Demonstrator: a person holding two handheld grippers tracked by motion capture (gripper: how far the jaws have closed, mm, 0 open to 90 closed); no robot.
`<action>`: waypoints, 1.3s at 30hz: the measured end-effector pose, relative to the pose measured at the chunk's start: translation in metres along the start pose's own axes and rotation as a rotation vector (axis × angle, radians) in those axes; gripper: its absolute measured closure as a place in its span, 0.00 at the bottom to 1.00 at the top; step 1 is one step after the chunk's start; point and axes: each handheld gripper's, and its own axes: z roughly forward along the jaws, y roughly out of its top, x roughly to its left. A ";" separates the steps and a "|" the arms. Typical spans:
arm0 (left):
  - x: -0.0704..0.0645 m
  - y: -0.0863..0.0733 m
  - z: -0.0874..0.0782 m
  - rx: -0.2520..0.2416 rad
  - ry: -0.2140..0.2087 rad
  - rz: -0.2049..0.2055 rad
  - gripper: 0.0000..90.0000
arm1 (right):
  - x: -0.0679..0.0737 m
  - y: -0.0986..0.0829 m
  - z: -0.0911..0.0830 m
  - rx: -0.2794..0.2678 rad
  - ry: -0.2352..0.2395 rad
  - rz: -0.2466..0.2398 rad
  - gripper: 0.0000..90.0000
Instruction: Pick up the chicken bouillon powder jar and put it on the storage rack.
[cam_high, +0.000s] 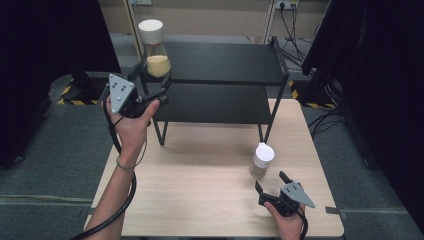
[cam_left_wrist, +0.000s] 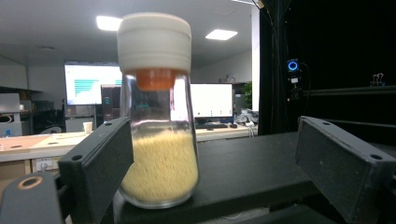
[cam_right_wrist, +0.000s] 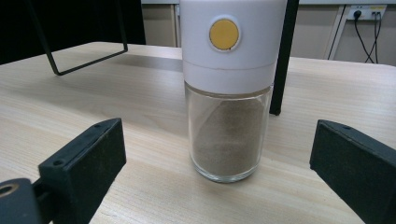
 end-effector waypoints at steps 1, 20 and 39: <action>-0.001 -0.002 -0.002 0.002 0.000 0.011 0.12 | 0.000 0.000 0.000 0.000 0.000 0.001 0.04; -0.009 -0.041 -0.022 0.026 -0.018 -0.016 0.12 | 0.000 0.000 0.000 -0.002 0.000 -0.004 0.04; -0.010 -0.078 -0.047 0.085 -0.039 -0.022 0.12 | 0.000 0.000 0.001 -0.002 0.000 -0.003 0.04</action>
